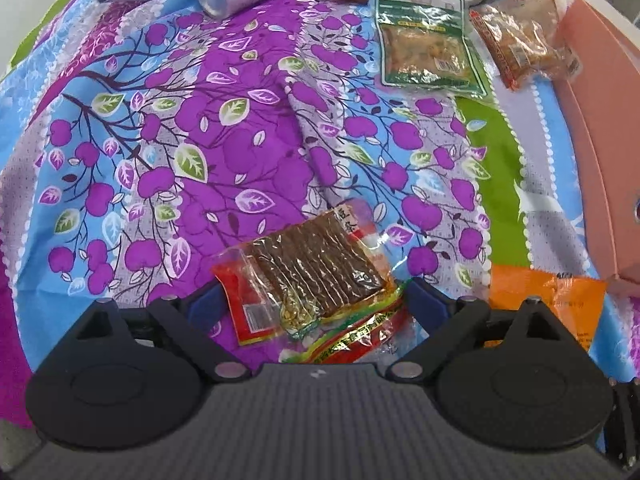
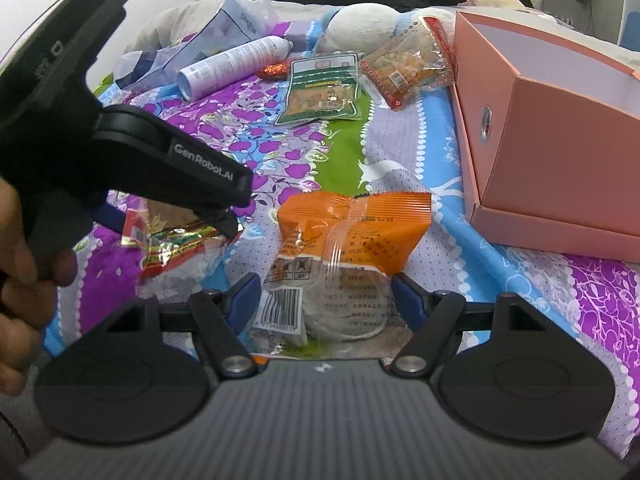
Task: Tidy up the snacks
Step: 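Lift both held packets and carry them toward the pink box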
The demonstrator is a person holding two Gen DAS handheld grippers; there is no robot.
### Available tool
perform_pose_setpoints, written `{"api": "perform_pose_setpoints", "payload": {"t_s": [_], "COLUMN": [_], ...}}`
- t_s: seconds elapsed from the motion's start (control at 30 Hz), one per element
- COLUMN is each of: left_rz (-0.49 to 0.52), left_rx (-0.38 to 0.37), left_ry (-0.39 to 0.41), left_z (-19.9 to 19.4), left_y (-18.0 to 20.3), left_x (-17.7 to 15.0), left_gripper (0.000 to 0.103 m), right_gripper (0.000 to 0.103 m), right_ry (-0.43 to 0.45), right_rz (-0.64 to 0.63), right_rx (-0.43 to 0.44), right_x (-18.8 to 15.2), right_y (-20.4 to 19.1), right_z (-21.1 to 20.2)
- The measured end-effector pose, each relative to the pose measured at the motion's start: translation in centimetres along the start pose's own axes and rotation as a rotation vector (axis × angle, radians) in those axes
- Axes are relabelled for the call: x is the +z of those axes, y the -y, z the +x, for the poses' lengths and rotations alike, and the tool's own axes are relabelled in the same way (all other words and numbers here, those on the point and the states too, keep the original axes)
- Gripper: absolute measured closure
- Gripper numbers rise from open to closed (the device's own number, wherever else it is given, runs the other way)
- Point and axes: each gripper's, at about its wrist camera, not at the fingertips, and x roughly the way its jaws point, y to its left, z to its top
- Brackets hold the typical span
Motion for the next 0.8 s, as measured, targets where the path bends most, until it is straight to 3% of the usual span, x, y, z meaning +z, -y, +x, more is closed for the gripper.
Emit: {"api": "perform_pose_setpoints", "payload": {"t_s": [0.13,0.3,0.8], "left_rz": [0.018,0.028,0.019], "left_rx": [-0.018,-0.052,-0.165], "left_ry": [0.024,0.038,0.14], "left_z": [-0.7,-1.6,-7.9], "left_y": [-0.3,-0.8,-1.8], "left_x": [0.0,0.0,-0.9], "left_gripper": [0.027,0.038,0.039], "right_gripper": [0.028,0.028,0.029], "right_ry": [-0.001,0.004,0.063], "right_rz": [-0.011,-0.006,0.029], "right_rx": [-0.004,-0.013,-0.013], "right_x": [0.2,0.5,2.4], "right_y": [0.0,0.2,1.5], "right_z": [-0.4,-0.9,-4.9]}}
